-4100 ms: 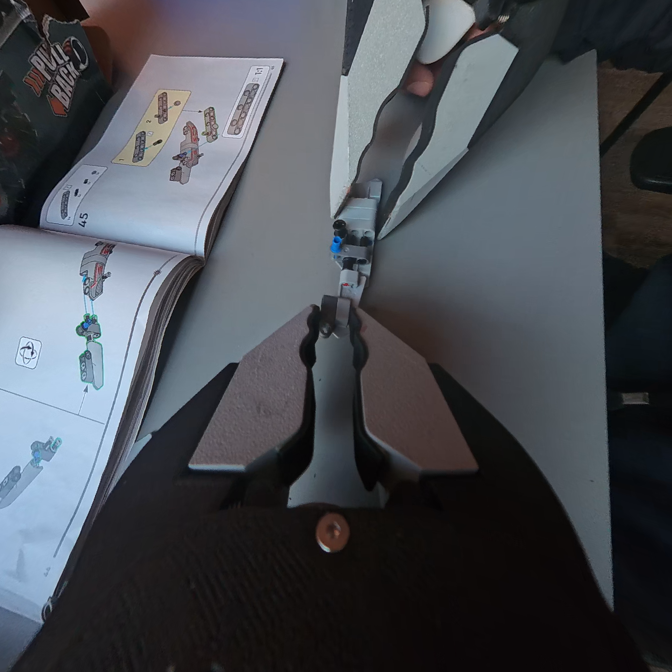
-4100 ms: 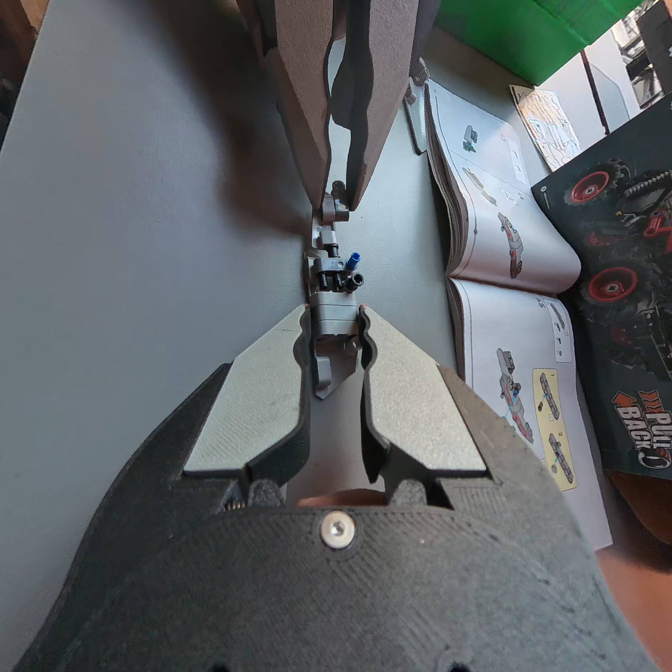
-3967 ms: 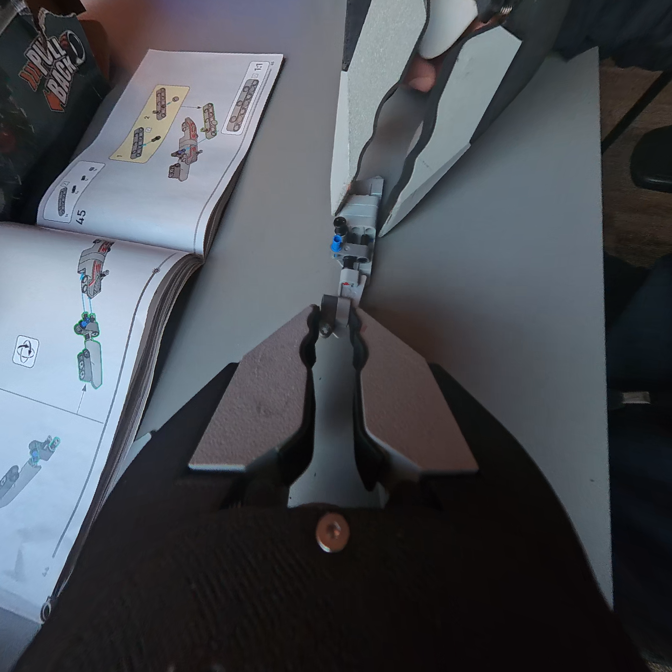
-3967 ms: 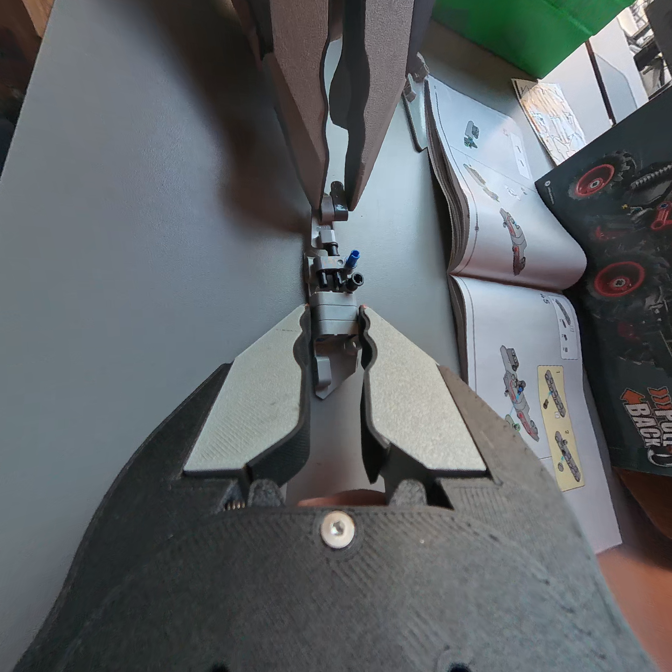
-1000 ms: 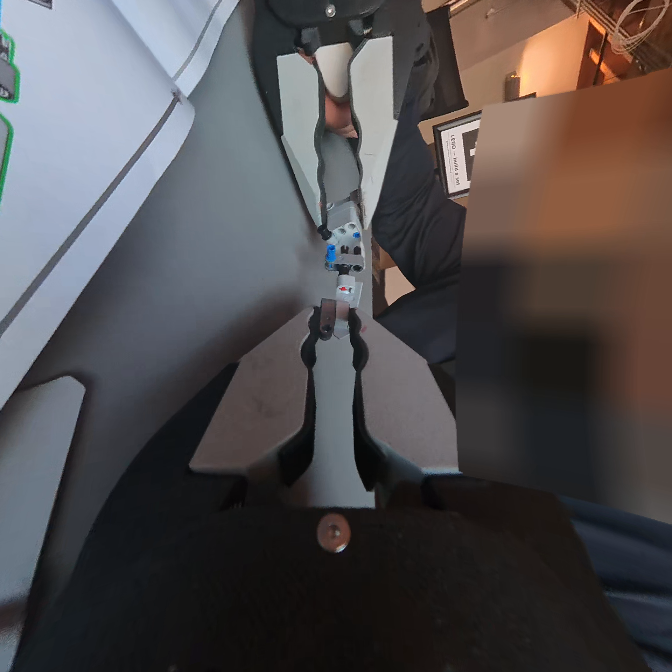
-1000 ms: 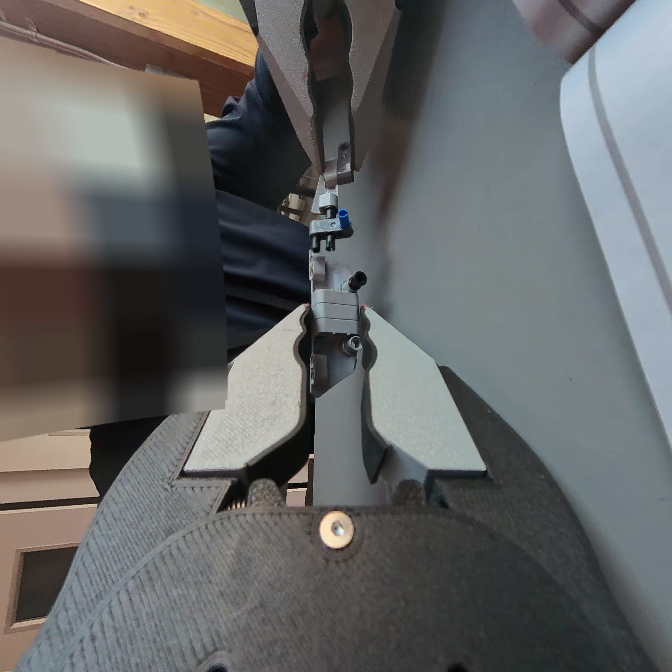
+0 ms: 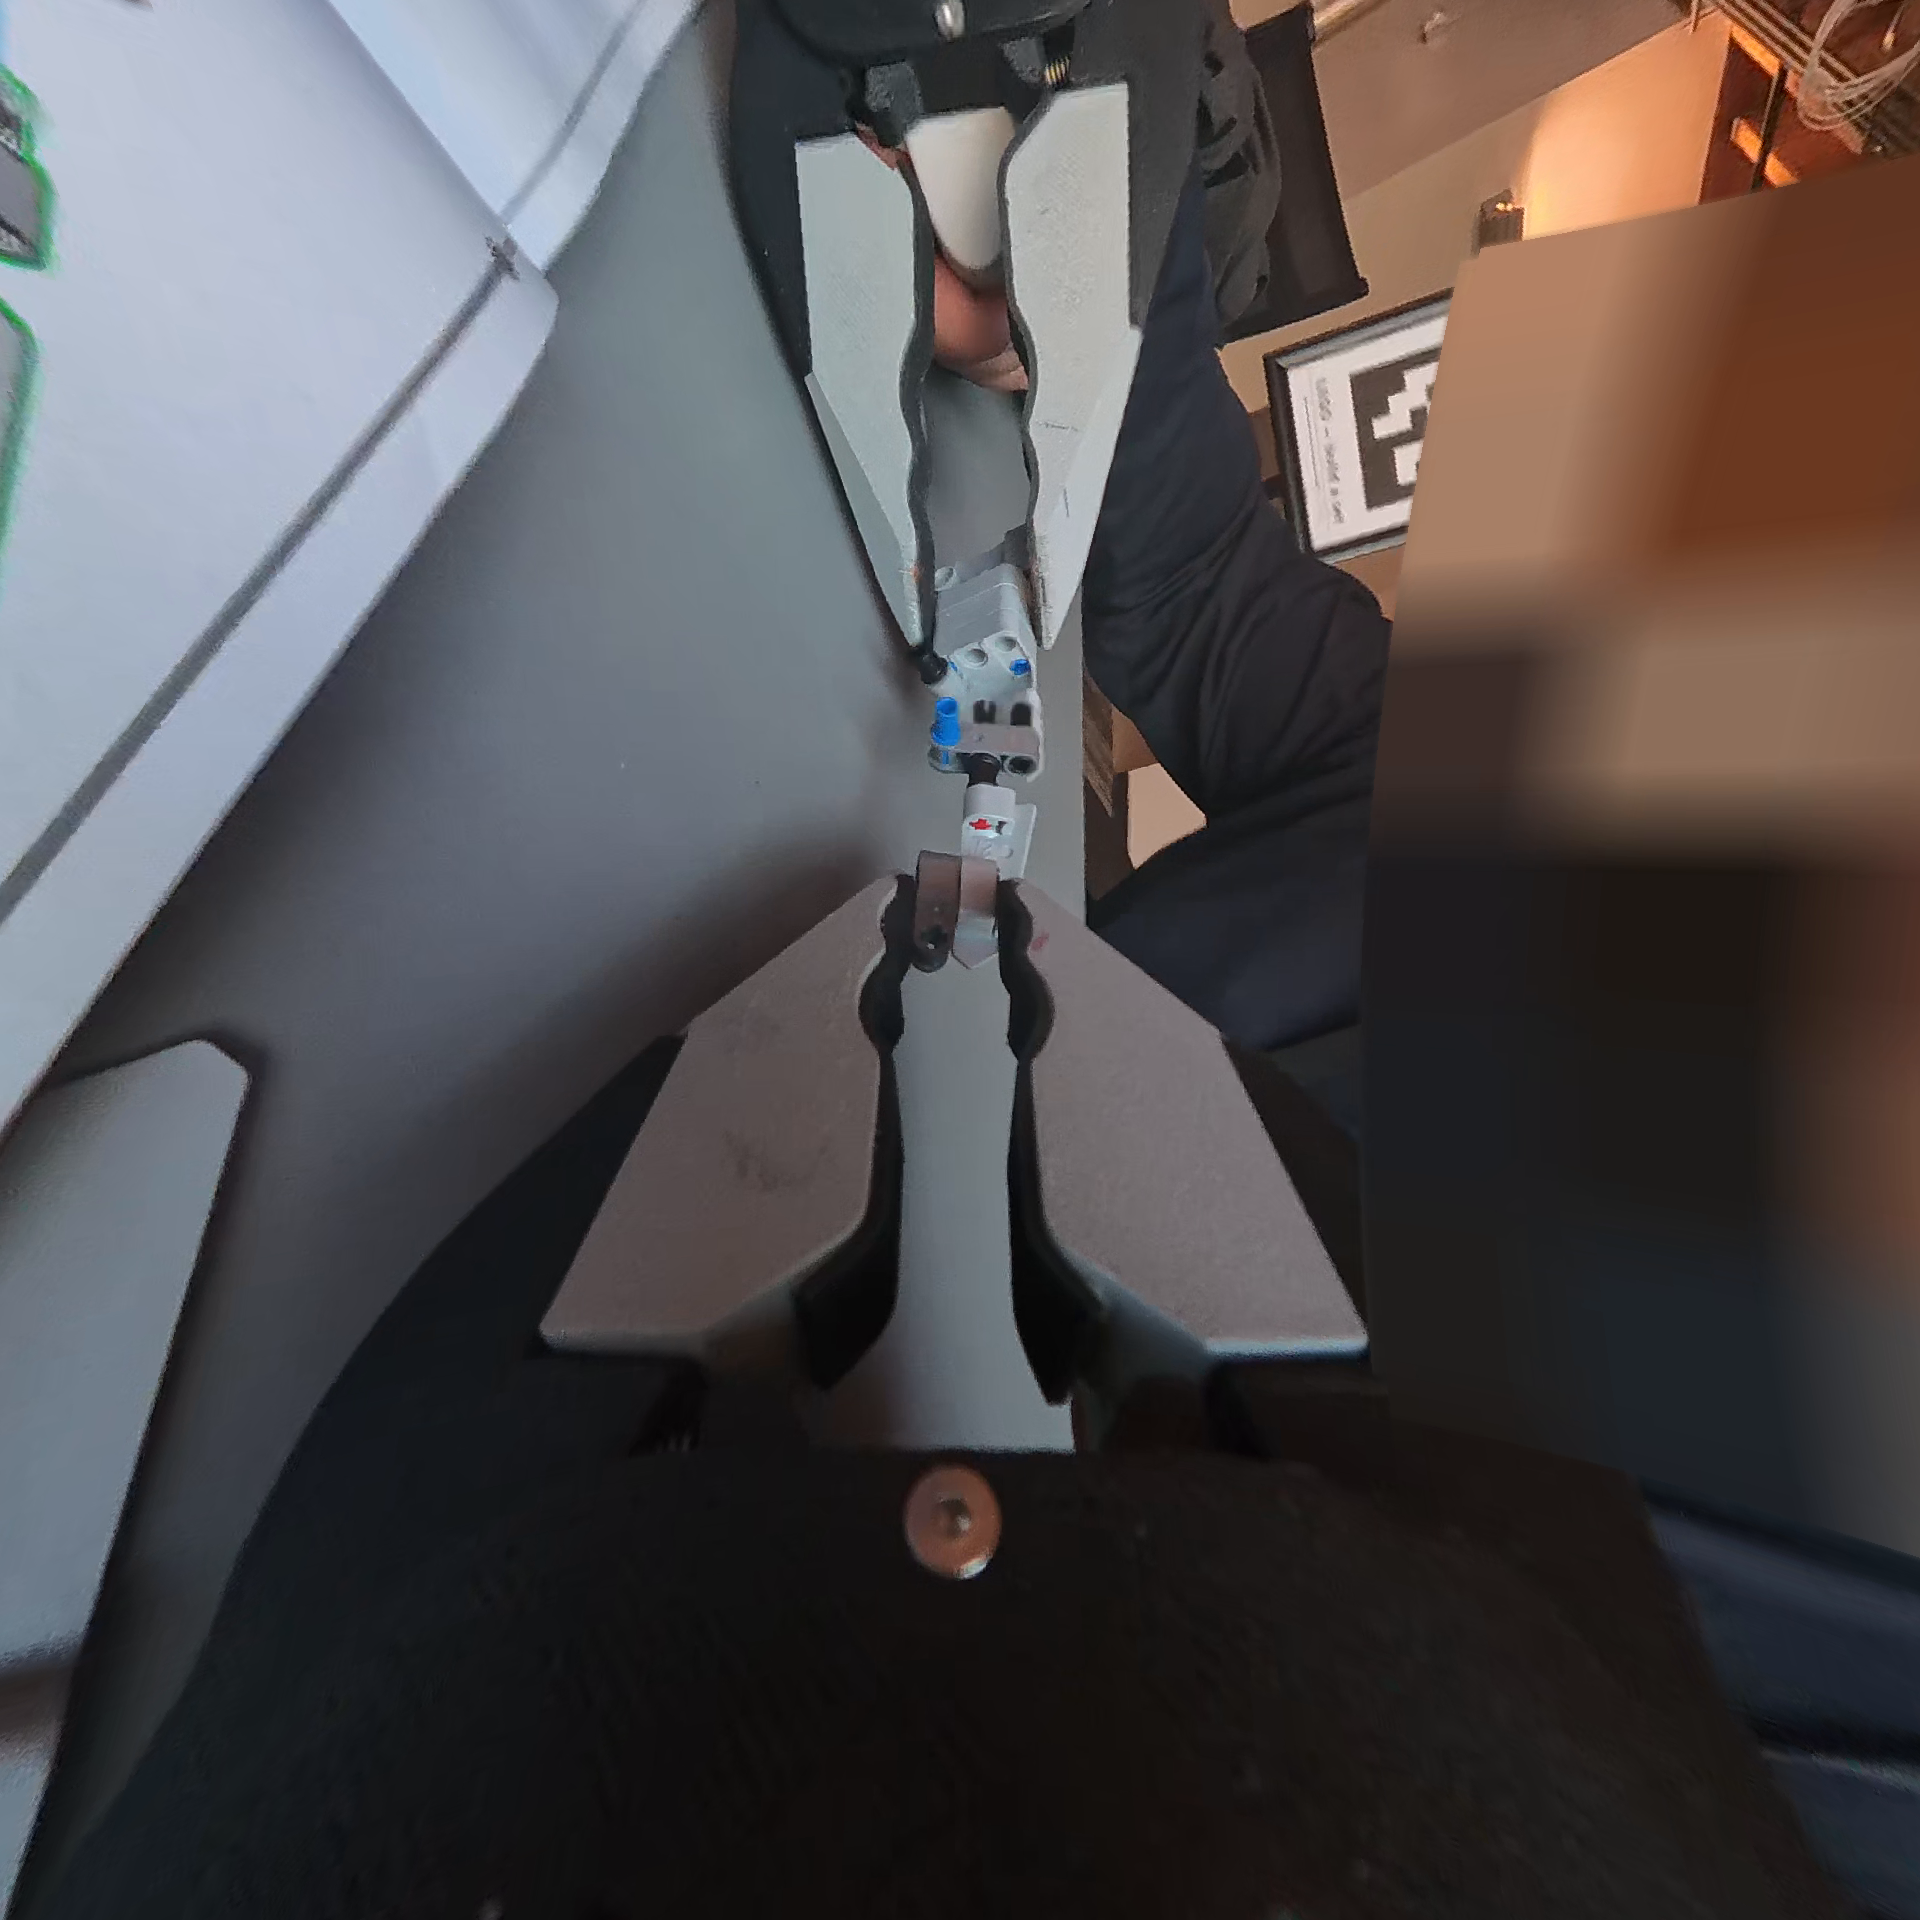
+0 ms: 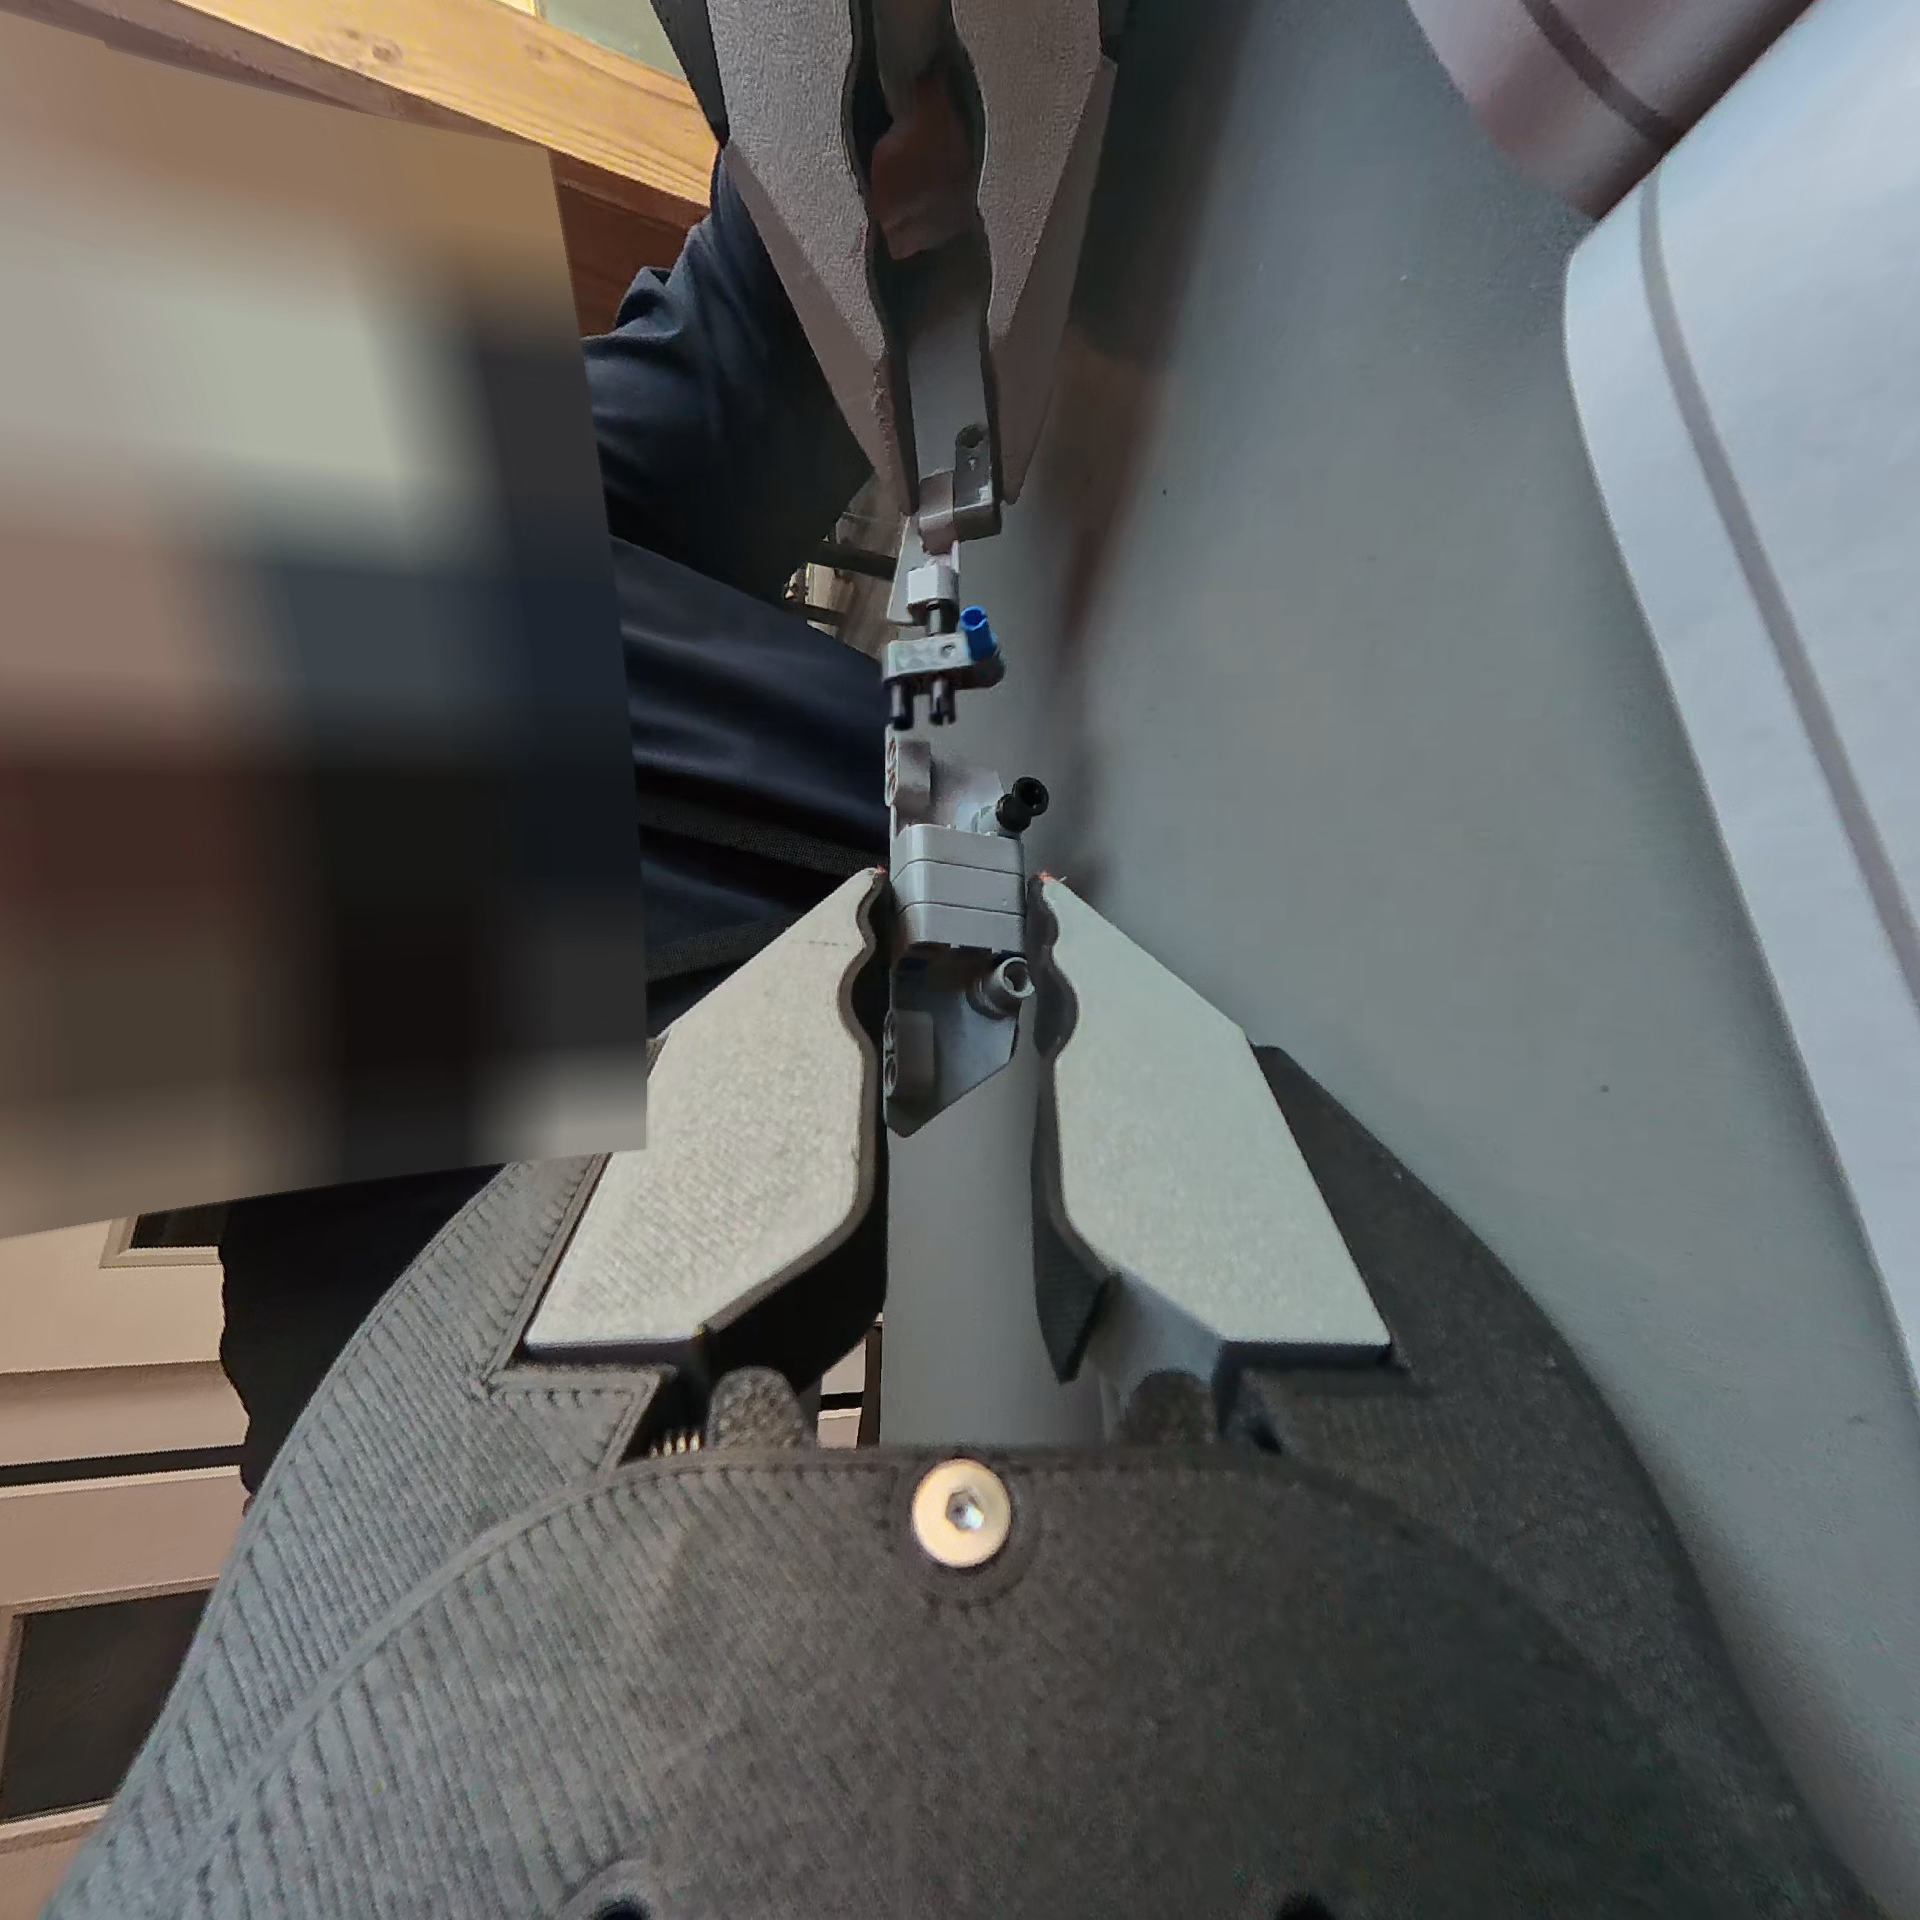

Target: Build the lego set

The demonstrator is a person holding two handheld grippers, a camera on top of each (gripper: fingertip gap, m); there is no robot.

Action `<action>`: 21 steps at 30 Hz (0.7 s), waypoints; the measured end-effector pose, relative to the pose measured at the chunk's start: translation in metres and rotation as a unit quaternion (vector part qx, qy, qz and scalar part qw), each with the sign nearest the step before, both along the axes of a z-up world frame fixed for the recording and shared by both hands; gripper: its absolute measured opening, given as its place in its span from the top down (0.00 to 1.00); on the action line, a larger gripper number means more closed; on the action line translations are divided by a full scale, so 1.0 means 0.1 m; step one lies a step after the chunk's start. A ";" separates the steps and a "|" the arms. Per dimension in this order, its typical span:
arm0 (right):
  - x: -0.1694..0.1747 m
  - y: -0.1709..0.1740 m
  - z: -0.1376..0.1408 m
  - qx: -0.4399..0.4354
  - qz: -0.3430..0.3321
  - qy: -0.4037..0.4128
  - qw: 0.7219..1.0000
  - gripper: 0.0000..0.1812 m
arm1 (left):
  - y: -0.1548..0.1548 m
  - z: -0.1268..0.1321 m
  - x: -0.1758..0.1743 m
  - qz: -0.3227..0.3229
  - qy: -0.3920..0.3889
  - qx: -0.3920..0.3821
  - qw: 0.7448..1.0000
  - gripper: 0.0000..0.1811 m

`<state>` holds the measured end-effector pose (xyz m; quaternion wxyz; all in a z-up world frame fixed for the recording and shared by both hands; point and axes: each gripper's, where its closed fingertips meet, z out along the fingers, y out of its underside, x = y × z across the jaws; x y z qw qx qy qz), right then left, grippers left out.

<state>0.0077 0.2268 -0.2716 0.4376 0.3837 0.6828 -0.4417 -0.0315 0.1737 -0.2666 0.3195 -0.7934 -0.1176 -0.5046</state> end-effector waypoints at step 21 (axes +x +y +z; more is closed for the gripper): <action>-0.17 0.11 0.08 -0.010 -0.055 0.055 0.997 0.87 | 0.14 0.22 -0.30 -0.022 0.801 0.274 0.531 0.93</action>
